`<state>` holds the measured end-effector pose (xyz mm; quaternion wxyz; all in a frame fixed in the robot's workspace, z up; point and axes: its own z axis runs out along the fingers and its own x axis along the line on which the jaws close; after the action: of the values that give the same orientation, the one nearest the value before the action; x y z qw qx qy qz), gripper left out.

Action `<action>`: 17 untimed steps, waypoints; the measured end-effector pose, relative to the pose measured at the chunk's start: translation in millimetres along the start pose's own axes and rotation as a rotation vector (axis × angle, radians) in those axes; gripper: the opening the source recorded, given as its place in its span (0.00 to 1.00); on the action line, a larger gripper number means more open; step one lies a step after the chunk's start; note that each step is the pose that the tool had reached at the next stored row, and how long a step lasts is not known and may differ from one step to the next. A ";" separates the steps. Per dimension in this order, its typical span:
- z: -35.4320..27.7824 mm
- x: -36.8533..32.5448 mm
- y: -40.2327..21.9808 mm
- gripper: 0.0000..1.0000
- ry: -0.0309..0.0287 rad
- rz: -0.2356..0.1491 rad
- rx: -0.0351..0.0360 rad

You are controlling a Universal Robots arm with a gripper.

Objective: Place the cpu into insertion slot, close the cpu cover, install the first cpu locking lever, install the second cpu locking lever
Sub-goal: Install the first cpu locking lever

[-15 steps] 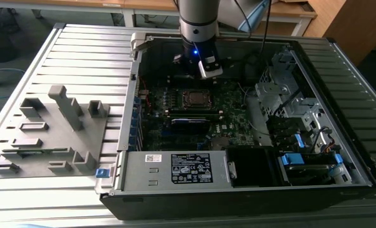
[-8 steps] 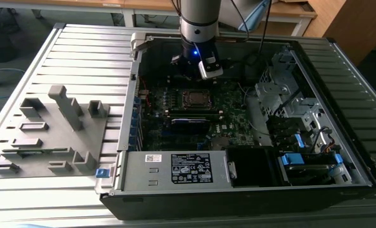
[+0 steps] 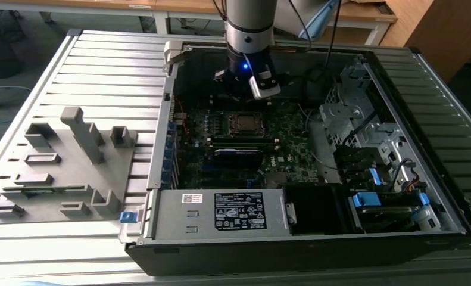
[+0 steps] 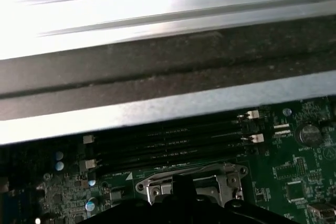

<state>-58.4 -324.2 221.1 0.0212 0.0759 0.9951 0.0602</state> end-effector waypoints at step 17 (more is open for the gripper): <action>-0.4 -14.3 -8.8 0.11 0.0053 -0.045 0.0001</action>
<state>-45.6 -335.1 220.8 0.0199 0.0531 0.9966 0.0598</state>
